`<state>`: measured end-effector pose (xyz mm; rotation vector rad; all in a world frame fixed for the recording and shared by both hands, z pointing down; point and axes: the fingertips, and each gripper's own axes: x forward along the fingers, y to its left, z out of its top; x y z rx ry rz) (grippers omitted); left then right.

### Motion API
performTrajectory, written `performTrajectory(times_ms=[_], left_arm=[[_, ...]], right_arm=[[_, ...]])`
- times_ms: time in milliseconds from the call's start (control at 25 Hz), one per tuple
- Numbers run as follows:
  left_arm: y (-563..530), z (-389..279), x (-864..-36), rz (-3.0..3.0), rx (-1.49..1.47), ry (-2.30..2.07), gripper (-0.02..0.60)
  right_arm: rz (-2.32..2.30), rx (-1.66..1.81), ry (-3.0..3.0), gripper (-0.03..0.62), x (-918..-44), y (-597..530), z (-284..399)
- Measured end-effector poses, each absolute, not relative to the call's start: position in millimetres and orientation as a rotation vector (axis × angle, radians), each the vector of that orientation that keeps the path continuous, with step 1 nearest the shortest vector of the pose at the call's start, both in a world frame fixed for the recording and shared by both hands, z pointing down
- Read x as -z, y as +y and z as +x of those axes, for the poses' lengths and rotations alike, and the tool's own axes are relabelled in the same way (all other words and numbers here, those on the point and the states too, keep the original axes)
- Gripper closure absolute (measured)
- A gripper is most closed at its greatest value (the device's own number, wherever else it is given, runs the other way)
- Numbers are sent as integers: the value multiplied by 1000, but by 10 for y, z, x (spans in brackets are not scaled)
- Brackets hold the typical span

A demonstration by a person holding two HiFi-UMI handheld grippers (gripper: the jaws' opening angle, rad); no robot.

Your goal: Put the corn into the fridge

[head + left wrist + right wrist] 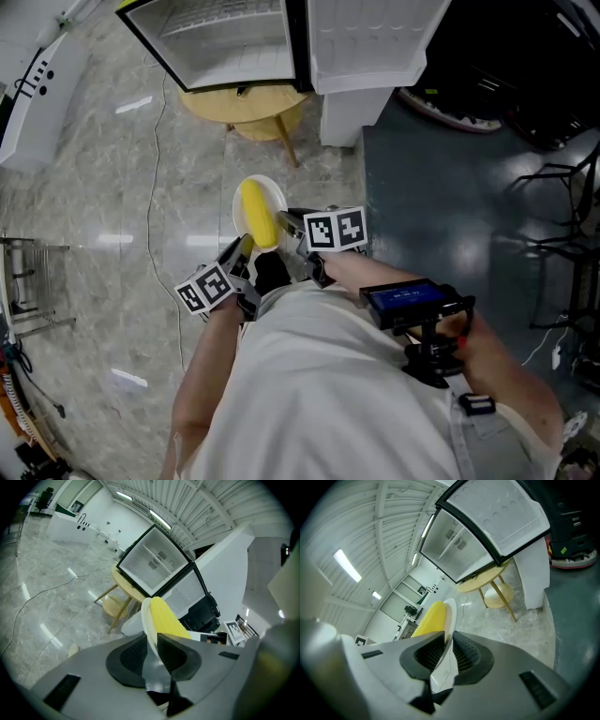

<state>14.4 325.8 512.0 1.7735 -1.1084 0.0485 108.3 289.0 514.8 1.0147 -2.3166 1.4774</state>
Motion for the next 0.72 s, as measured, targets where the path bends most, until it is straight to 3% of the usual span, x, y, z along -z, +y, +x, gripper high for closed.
performTrajectory(times_ms=[720], left_arm=[[3420,154,-5195,1735,-25,-1121,508]], right_arm=[[974,-1461,-2307,543,-5191,2986,1071]])
